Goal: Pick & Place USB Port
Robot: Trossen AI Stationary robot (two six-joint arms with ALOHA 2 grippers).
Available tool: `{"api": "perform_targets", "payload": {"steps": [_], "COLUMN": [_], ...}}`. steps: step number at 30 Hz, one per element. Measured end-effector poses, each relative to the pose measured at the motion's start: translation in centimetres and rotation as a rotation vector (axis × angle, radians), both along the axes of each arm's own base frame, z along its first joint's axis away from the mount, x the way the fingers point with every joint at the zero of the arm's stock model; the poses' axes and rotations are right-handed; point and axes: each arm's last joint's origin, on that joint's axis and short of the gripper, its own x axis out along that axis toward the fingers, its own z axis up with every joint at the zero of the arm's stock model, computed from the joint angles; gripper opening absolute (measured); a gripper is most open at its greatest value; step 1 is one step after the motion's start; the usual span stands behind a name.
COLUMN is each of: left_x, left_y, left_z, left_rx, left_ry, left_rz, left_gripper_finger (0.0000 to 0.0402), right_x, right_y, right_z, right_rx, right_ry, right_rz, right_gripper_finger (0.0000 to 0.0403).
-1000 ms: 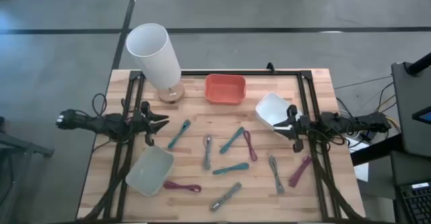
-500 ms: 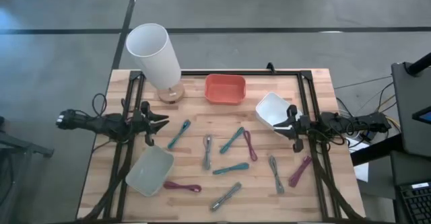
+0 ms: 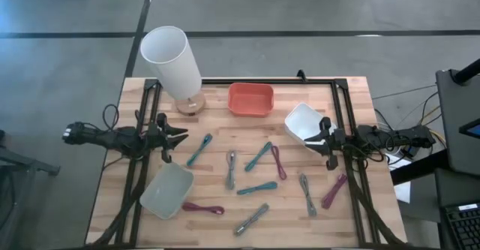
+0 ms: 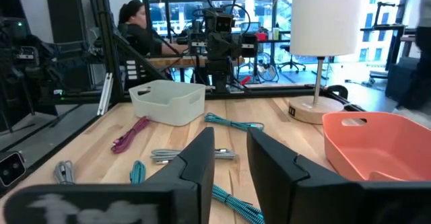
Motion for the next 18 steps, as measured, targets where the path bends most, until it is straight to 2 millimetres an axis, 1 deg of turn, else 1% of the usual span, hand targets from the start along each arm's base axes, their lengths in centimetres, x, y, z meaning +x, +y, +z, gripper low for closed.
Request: {"api": "perform_targets", "payload": {"steps": [6, 18], "left_x": [0.00, 0.00], "left_y": [0.00, 0.00], "left_z": [0.00, 0.01], "left_rx": [0.000, 0.000], "left_ry": [0.000, 0.000], "left_rz": [0.000, 0.000], "left_gripper_finger": [0.0099, 0.0099], "right_x": [0.00, 0.00], "right_y": [0.00, 0.00], "right_z": [-0.01, -0.01], "right_rx": [0.001, -0.001], "right_ry": [0.000, 0.001], "right_rz": [0.000, 0.000], "right_gripper_finger": [0.0091, 0.0070]}}
